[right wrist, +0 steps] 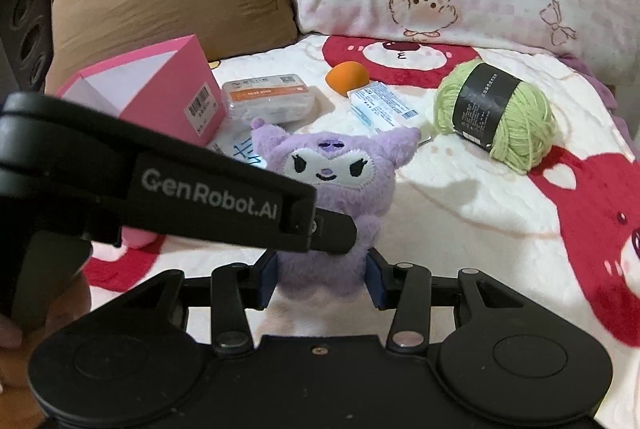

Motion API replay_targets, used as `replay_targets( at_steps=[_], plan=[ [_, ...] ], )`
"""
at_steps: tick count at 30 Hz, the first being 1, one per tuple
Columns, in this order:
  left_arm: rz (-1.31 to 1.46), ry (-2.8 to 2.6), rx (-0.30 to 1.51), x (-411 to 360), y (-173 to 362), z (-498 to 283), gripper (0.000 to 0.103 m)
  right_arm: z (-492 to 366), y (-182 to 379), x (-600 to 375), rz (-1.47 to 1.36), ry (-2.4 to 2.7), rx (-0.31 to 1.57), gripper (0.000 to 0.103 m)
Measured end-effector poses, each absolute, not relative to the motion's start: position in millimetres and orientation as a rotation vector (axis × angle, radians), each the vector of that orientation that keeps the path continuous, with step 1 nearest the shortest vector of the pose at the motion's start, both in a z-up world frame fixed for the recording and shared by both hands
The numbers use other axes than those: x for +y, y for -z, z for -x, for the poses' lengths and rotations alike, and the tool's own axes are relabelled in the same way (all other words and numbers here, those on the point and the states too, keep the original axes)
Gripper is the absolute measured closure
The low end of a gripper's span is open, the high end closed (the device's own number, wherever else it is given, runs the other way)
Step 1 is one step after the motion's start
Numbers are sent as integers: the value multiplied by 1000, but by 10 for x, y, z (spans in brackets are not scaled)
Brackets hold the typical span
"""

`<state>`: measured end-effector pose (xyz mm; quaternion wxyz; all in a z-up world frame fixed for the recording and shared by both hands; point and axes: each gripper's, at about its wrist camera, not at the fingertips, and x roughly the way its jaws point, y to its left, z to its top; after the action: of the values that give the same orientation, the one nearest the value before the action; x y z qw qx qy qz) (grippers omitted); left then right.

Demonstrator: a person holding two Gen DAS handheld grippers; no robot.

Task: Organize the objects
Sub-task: 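Lift the purple plush doll with the left tool and carry it over the pink box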

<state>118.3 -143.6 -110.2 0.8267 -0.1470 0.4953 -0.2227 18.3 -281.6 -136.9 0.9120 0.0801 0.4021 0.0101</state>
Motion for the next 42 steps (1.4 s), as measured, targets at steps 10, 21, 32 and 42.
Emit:
replay_targets(
  at_steps=[10, 21, 32, 42],
  plan=[
    [303, 462, 1094, -1262, 812, -934, 68, 29, 1138, -2530, -143, -6, 835, 54],
    [259, 459, 1072, -1004, 322, -637, 68, 188, 724, -2241, -154, -32, 845, 54],
    [267, 418, 1038, -641, 26, -408, 68, 206, 414, -1912, -117, -122, 861, 54],
    [287, 373, 1033, -156, -237, -341, 68, 72, 193, -1600, -107, -220, 862, 54]
  ],
)
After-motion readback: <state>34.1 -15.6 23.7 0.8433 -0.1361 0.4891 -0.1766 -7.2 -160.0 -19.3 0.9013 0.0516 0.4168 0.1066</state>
